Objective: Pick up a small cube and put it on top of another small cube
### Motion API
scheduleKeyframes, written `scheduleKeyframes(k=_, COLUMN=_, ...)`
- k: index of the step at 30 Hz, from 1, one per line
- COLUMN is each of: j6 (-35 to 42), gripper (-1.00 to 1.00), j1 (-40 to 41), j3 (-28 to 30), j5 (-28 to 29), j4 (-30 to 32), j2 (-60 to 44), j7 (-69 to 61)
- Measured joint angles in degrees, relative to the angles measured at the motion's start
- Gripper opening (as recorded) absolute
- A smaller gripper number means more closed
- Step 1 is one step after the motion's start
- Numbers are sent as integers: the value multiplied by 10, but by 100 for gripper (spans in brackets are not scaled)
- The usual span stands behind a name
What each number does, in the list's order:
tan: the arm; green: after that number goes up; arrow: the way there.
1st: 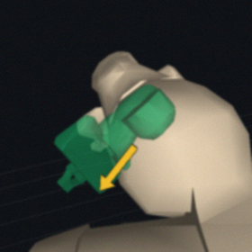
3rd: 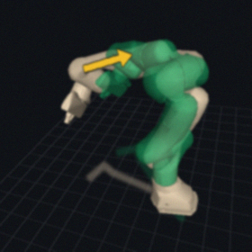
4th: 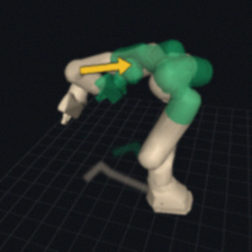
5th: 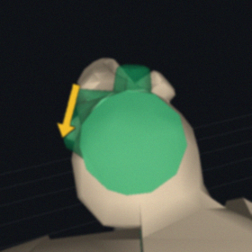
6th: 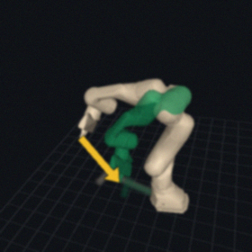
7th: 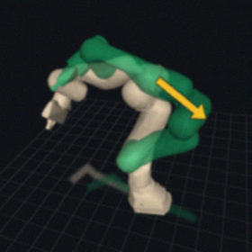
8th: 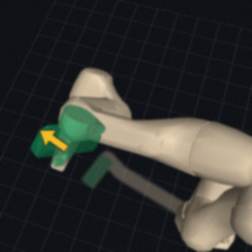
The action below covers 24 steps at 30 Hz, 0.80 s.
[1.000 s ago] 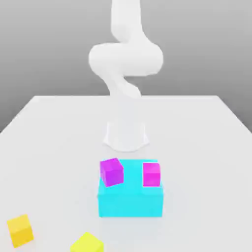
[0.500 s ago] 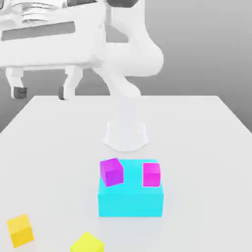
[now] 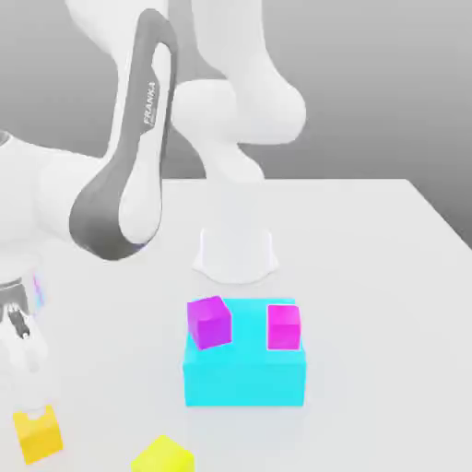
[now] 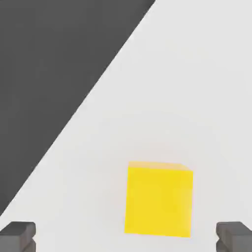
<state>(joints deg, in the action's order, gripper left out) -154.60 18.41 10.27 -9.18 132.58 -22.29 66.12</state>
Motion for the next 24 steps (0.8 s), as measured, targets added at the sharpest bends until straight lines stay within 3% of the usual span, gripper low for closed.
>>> scheduleKeyframes(k=2, j6=-30, gripper=0, j1=13, j3=-14, j5=-11, j4=-8, j2=-41, j7=-7)
scheduleKeyframes(k=3, j6=-45, gripper=-100, j1=19, j3=-21, j5=-17, j4=-13, j2=-60, j7=-11)
scheduleKeyframes(k=10, j6=-48, gripper=-100, j1=20, j3=-22, j5=-18, j4=-13, j2=-64, j7=-12)
scheduleKeyframes(k=15, j6=16, gripper=-100, j1=0, j3=-2, j5=15, j4=5, j2=19, j7=2)
scheduleKeyframes(k=24, j6=71, gripper=-100, j1=-55, j3=-86, j5=82, j4=8, j2=82, j7=-174)
